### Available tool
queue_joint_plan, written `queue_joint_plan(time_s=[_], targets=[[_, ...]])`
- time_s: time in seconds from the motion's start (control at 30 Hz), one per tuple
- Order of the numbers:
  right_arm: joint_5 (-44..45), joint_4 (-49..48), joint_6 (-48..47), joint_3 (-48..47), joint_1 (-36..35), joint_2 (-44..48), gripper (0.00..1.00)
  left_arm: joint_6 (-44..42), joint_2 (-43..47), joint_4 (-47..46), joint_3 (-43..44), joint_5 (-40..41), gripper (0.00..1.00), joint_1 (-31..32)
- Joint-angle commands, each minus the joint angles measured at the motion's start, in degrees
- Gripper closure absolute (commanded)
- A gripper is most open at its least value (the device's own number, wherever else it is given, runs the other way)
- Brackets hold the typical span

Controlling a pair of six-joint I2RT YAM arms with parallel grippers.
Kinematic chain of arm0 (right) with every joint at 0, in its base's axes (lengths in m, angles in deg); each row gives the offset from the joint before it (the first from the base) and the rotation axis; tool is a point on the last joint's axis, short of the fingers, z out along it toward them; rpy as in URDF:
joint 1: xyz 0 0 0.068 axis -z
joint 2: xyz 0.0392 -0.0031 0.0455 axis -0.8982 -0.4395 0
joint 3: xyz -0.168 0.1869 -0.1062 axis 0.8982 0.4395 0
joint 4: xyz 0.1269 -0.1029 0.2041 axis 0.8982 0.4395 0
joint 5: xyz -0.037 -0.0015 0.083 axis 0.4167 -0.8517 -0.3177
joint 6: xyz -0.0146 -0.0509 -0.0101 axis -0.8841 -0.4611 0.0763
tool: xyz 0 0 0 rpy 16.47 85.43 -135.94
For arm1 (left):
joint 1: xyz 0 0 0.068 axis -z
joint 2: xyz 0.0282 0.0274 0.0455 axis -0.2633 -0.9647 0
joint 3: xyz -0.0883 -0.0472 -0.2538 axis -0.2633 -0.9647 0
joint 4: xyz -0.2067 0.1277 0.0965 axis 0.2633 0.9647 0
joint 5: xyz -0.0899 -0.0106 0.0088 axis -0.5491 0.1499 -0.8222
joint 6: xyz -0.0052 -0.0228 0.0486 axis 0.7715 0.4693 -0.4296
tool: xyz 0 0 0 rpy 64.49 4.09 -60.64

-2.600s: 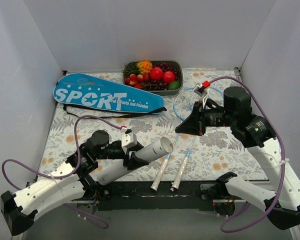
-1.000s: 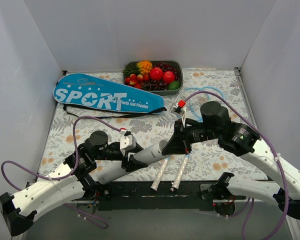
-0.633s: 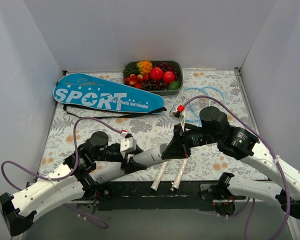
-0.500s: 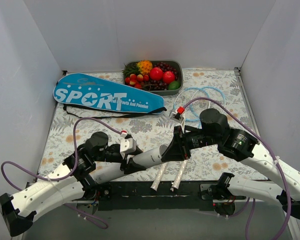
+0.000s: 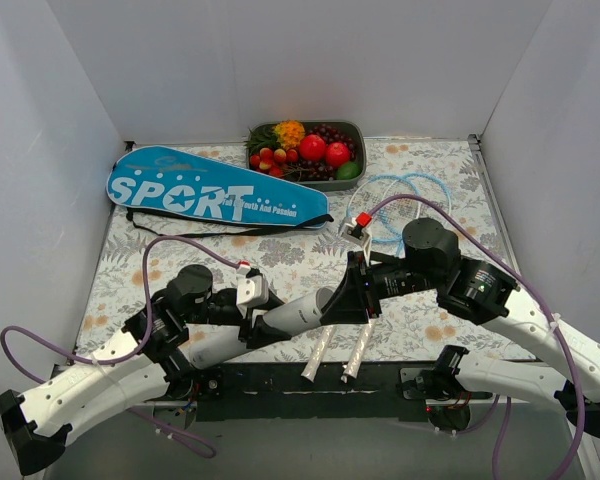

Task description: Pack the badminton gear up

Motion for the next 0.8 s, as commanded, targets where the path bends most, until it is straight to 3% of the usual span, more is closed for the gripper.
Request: queue_joint_plan(time_s=[0.0,0.4,0.77], targets=[[2.74,0.93,-0.62,-0.73,-1.08,-1.1,0.64,1.8,0.93,-8.07,3.12,1.44,0.91,-0.19],[8.89,0.75,-0.44,-3.27,-1.08,-1.27,0.62,1.97,2.16,-7.81,2.6,1.17,0.91,-0.19],[17.41,6.73,-1.58,-8.9,-0.99,0.39,0.59,2.06,3.39,-6.93,2.51,1.0,0.91,-0.19]])
